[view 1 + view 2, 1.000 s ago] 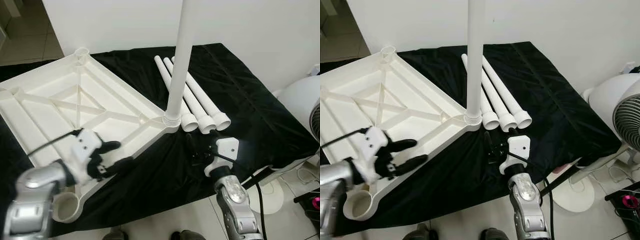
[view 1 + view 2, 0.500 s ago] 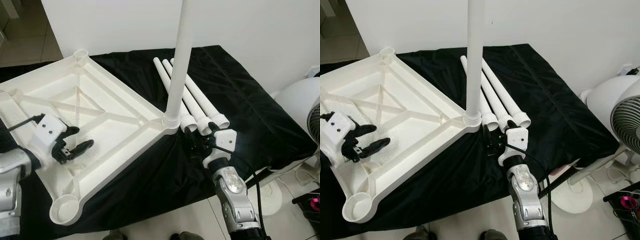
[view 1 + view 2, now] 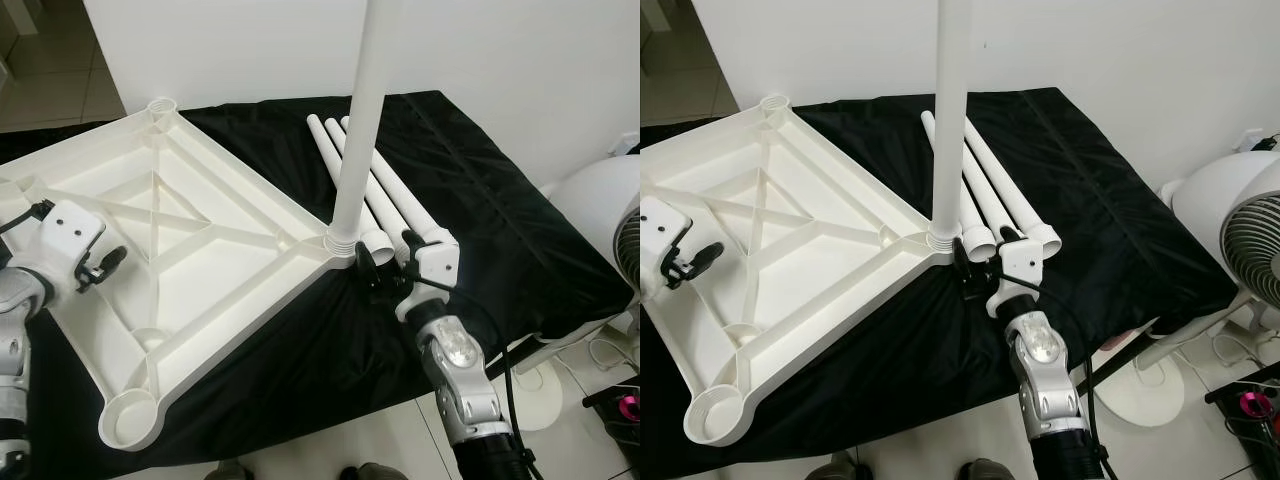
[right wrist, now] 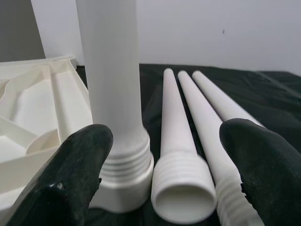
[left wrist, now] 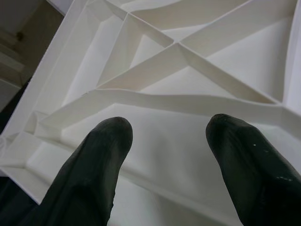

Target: Building children table

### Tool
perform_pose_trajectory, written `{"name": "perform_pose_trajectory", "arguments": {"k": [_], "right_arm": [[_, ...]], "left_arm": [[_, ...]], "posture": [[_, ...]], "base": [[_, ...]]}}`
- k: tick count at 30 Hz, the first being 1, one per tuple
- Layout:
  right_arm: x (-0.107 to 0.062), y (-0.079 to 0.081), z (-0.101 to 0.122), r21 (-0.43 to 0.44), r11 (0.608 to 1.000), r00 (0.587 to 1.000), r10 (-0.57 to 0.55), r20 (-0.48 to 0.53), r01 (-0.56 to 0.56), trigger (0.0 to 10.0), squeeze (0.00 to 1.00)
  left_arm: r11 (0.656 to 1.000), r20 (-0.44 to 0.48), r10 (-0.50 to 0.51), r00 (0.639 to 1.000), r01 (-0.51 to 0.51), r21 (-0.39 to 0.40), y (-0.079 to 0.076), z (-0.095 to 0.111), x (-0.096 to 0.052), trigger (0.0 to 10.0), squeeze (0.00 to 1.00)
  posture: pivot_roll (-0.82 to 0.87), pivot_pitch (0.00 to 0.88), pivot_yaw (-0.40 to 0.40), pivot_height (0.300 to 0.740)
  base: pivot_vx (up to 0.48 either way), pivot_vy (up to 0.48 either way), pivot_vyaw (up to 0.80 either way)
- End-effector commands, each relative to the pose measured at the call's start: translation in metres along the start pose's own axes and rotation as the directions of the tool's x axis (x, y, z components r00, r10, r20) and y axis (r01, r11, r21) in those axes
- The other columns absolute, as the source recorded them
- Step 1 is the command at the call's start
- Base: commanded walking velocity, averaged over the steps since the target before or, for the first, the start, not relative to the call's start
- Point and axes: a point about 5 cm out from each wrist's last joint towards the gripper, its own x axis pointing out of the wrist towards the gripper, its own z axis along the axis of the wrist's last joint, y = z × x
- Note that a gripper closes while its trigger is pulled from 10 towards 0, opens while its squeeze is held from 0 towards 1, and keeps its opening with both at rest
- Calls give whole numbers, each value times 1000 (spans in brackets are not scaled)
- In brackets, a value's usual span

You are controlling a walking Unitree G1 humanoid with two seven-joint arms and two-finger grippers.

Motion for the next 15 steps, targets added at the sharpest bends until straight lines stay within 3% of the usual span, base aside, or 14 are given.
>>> {"name": "perform_pose_trajectory", "arguments": {"k": [1,3,4,6,8,15], "right_arm": [[-1,0,-4,6,1000,1000,6,-16,-6,10000,0],[-1,0,-4,6,1000,1000,6,-16,-6,10000,0],[0,-2,-4,1,1000,1000,9,-17,-9,10000,0],[1,-4,-4,-5,1000,1000,8,-19,-8,10000,0],[2,-6,-4,-7,1000,1000,6,-20,-7,10000,0],[2,-7,-5,-7,1000,1000,4,-22,-4,10000,0]], "left_arm": [[989,-11,136,991,-136,57,4,-1,1,10000,0],[989,-11,136,991,-136,57,4,-1,1,10000,0],[992,-7,81,997,-80,95,-2,-1,1,10000,0],[967,-31,-160,987,163,196,-32,-6,-6,10000,0],[917,-75,-312,947,321,236,-51,-12,-13,10000,0],[872,-120,-408,905,425,243,-63,-19,-20,10000,0]], "posture": [[-21,47,-6,740],[-21,47,-6,740],[-19,51,-6,740],[-19,52,-6,740],[-19,60,-1,740],[-18,68,-1,740]], "base": [[0,0,0],[0,0,0],[0,0,0],[0,0,0],[0,0,0],[0,0,0]]}}
